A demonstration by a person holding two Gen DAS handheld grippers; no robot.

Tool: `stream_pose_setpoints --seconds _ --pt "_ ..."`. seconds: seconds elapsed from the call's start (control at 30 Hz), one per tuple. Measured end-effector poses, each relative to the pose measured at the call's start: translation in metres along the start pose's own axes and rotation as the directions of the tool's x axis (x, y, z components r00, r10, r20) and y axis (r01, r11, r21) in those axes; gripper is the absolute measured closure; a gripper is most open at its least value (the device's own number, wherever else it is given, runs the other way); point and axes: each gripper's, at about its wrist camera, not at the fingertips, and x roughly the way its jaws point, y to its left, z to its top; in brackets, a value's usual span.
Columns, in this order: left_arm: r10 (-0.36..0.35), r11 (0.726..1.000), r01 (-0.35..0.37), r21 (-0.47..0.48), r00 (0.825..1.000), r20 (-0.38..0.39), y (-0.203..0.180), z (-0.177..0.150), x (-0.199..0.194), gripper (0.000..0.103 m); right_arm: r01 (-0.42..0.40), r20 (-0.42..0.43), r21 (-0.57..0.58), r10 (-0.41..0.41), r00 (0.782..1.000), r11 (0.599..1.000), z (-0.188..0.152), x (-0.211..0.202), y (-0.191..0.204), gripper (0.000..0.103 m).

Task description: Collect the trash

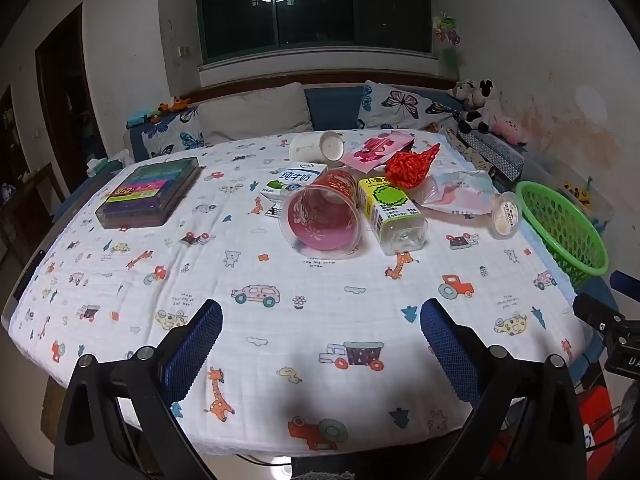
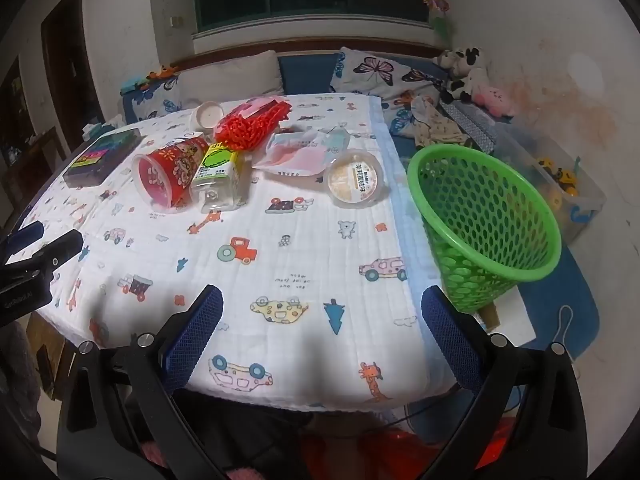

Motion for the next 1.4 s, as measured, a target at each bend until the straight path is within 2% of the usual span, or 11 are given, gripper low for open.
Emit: stream_pose_setpoints --seconds 0.43,0.57,0.67,1.4 --pt "0.008 1.0 -0.008 -0.006 1.0 0.016 -0.004 0.008 0.003 0.007 -0.003 0.005 0.009 0.003 1.0 1.0 0.002 -0.002 -0.006 0.004" --pt "0.006 1.0 -0.006 -0.005 1.0 0.022 -0.012 0.01 -0.007 0.007 0.0 0.009 0.009 0.0 1.0 1.0 0.002 -0.005 -0.004 0.004" --pt "-0.011 1.0 0.011 -0.003 0.999 0.032 -0.005 0.009 -0.011 0.007 0.001 0.01 0.01 -0.001 1.0 1.0 0.003 -0.005 -0.004 0.004" --pt "-0.011 1.0 0.01 0.01 0.999 0.039 -0.008 0.009 -0.01 0.007 0.003 0.019 0.013 -0.003 1.0 1.0 0.003 -0.005 -0.003 0.004"
